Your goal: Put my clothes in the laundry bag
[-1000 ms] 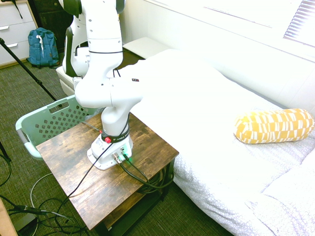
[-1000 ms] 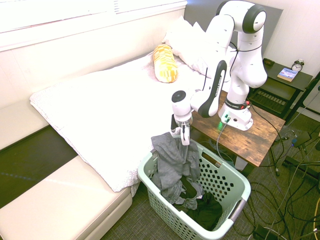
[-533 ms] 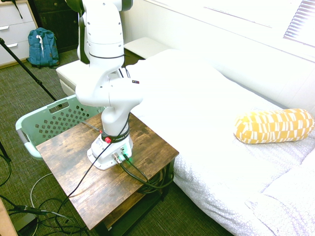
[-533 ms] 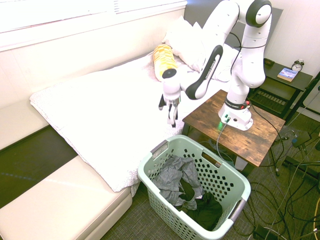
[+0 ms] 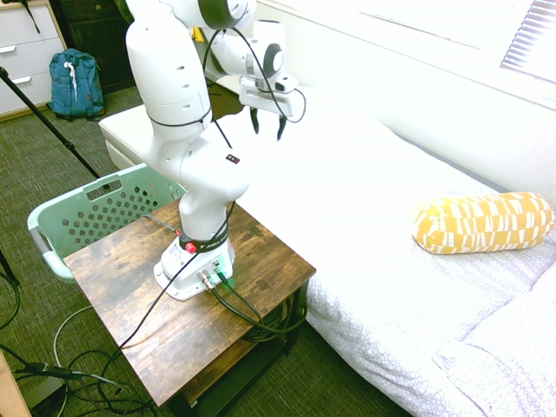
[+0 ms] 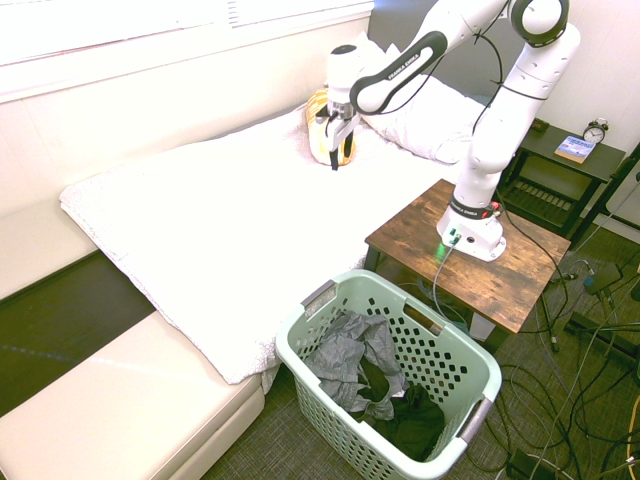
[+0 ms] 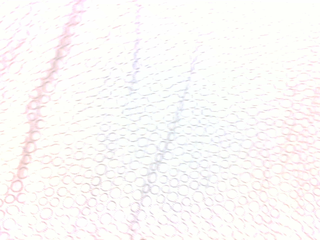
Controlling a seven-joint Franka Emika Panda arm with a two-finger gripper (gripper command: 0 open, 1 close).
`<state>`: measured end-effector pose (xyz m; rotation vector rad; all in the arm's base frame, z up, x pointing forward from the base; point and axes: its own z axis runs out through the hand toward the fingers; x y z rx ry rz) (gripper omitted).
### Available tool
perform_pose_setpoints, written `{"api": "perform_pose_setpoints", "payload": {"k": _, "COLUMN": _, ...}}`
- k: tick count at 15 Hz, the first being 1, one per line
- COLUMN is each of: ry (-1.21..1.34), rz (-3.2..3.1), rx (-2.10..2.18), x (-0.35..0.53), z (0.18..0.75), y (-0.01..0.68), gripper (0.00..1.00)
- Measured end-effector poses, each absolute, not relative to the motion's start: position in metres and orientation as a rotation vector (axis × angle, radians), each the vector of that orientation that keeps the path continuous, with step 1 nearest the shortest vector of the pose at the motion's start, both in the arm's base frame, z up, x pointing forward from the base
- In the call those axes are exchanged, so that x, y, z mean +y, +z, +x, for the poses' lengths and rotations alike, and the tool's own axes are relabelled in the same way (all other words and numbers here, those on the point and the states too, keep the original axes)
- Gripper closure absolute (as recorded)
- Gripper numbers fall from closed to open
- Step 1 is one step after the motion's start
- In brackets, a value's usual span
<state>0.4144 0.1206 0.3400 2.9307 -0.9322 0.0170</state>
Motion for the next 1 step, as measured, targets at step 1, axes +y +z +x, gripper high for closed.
{"api": "perform_pose_setpoints", "payload": {"k": 1, "ry": 0.01, "rz": 2.919, "rx": -0.98, "x": 0.093, "z": 0.4222, "y": 0.3406, "gripper": 0.0}}
